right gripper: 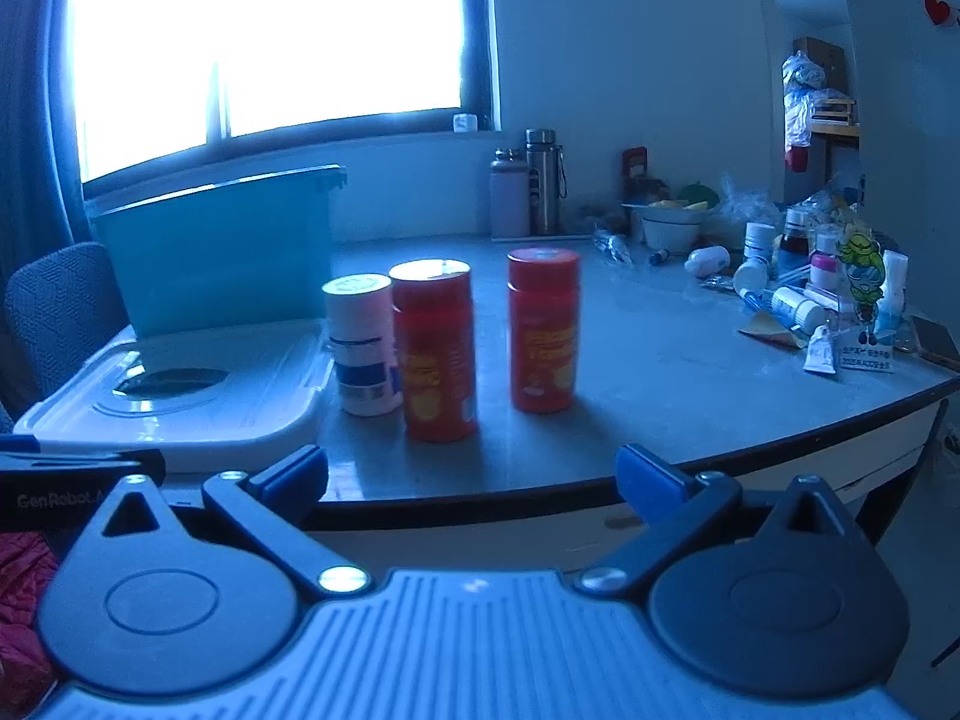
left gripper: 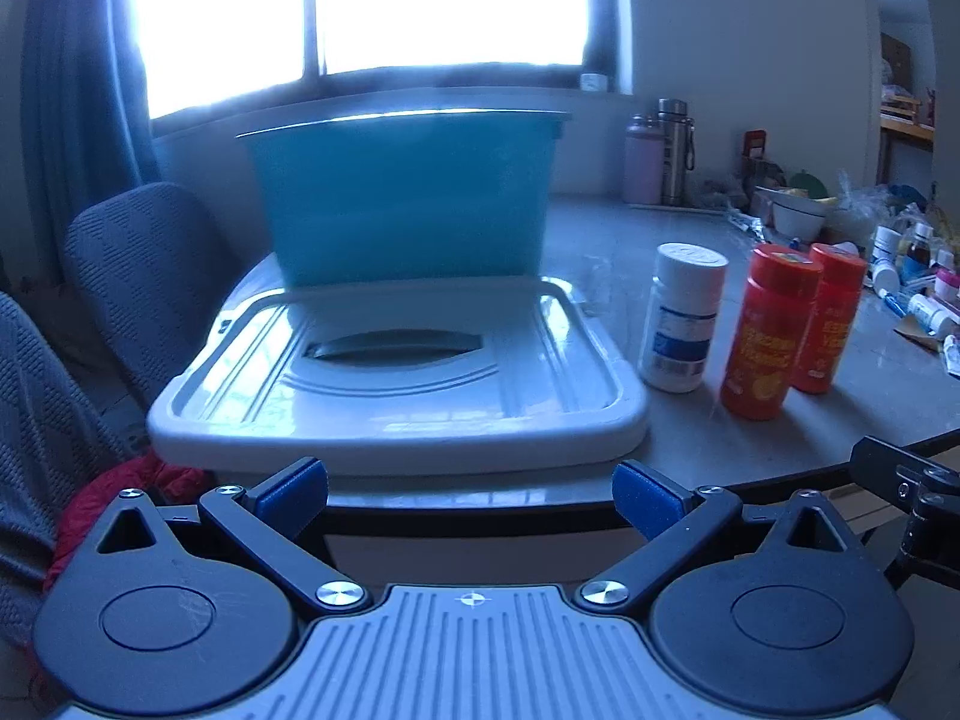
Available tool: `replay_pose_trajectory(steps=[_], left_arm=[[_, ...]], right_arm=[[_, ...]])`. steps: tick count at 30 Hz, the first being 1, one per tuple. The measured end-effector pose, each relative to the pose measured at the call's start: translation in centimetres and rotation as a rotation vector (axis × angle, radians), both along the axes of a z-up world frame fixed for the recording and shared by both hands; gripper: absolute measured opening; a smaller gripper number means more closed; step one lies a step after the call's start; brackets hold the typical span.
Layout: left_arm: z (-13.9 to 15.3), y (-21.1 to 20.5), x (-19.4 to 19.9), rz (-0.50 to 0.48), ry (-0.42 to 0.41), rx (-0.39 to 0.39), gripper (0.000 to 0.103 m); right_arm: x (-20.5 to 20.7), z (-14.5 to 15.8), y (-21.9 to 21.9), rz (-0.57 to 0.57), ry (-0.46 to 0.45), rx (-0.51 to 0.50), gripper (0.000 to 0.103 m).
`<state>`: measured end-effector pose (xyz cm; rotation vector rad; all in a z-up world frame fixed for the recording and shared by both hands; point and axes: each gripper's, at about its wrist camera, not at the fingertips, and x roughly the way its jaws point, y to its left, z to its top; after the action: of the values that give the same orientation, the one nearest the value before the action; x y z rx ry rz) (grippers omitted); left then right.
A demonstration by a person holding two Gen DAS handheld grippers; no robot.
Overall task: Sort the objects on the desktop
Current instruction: 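Move both tools toward the white and red bottles on the table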
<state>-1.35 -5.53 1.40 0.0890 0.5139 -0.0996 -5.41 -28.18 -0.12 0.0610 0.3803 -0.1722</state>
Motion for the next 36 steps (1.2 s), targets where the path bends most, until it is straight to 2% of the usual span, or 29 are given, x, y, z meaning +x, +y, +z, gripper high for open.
replay_pose_trajectory(steps=[4,8,14,28,32,34,36], left_arm=[[0.0,-1.0,0.4,-0.019,0.003,-0.002,0.102],[0.0,-1.2,0.7,-0.021,0.012,-0.021,0.102],[0.4,-1.8,1.5,-0.054,0.000,-0.008,0.102],[0.9,-0.6,4.0,-0.033,-0.006,-0.004,0.102],[0.9,0.1,4.9,-0.030,-0.004,-0.002,0.102],[1.0,0.4,5.4,-0.026,-0.003,-0.003,0.102],[1.0,0.6,5.9,-0.020,0.003,-0.001,0.102]], right_arm=[[0.0,0.3,-0.3,-0.022,0.006,-0.028,0.103],[0.3,0.4,-0.2,-0.008,0.045,-0.009,0.100],[0.4,0.4,-0.6,-0.020,0.038,-0.017,0.100],[2.1,0.1,7.3,-0.011,0.008,-0.054,0.097],[4.6,0.1,4.8,-0.008,0.011,-0.056,0.092],[6.5,0.1,0.5,-0.001,0.012,-0.053,0.092],[6.6,0.1,0.7,0.000,0.012,-0.053,0.092]])
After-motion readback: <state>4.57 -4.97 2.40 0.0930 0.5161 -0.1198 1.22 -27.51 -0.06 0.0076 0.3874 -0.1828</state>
